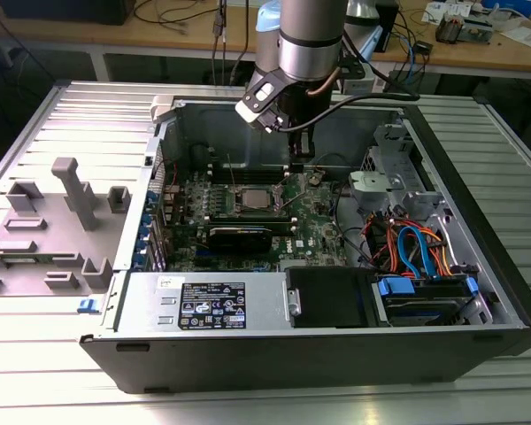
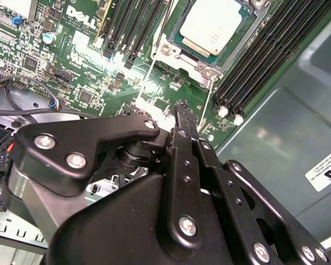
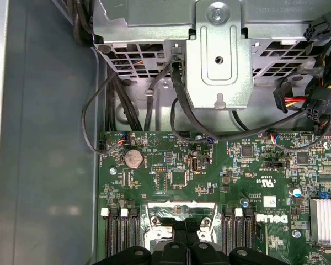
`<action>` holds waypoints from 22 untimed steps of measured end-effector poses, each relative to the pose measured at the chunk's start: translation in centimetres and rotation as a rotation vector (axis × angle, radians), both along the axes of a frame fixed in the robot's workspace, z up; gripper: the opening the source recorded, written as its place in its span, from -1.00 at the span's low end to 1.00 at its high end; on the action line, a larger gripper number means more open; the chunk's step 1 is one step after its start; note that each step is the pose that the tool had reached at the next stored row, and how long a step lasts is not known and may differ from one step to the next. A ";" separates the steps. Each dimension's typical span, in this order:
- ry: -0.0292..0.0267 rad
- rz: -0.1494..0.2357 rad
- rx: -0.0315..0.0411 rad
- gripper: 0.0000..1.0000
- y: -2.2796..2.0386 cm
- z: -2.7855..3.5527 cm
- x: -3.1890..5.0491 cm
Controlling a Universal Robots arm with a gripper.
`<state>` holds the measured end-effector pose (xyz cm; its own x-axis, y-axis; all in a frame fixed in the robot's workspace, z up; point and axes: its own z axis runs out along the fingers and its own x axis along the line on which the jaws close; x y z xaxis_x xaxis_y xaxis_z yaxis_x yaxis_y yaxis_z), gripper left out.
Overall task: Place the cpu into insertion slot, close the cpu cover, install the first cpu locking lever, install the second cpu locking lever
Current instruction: 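Close the cpu cover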
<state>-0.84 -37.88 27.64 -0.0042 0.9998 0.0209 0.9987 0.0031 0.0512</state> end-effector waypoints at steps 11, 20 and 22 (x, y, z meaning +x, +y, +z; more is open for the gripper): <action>0.0002 0.000 0.0001 -0.79 0.00 -0.12 1.38; 0.0158 0.000 -0.0001 -0.79 0.02 -0.94 3.79; 0.0181 0.000 0.0001 -0.79 0.04 -1.28 4.09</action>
